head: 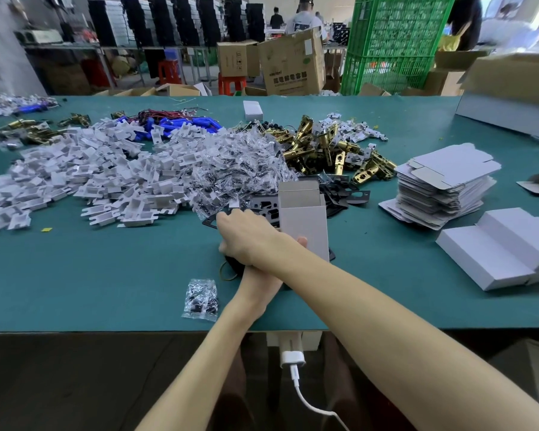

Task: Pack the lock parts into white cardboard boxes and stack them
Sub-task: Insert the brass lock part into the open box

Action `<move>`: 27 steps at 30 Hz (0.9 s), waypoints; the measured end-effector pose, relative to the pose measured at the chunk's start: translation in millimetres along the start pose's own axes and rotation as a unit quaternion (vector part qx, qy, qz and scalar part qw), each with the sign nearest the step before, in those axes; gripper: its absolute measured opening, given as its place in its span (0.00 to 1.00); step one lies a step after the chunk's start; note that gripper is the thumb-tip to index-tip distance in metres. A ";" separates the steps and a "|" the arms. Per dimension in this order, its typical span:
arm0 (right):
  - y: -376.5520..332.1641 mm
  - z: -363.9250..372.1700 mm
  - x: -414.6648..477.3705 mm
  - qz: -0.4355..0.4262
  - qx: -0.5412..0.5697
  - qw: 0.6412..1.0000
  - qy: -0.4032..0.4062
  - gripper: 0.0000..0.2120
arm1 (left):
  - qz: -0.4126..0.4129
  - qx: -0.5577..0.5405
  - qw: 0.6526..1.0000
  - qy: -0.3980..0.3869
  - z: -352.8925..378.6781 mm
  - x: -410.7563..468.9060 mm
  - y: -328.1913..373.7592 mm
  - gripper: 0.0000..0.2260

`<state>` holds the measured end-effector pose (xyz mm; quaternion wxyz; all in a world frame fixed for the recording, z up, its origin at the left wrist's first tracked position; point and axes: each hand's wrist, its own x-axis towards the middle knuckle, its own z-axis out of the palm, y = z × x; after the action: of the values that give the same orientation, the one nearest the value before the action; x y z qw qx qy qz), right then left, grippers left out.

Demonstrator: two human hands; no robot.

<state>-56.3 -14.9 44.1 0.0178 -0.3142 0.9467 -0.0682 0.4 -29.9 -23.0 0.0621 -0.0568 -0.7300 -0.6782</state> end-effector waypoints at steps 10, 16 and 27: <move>13.6 -17.4 -19.8 0.032 0.208 0.962 0.173 0.12 | -0.029 -0.018 0.999 -0.011 -2.7 6.1 -1.1 0.05; 49.5 -73.5 -43.9 0.019 0.273 0.900 0.339 0.09 | -0.050 -0.055 0.997 0.000 -2.0 5.5 0.0 0.15; 98.4 -79.4 -69.6 0.023 0.104 0.987 0.121 0.17 | -0.043 -0.084 0.996 0.000 -1.4 4.1 3.0 0.20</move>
<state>-64.8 114.1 108.3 -0.0629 -0.2784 0.9367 -0.2030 -3.1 -31.1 -19.3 0.0278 -0.0309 -0.6721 -0.7393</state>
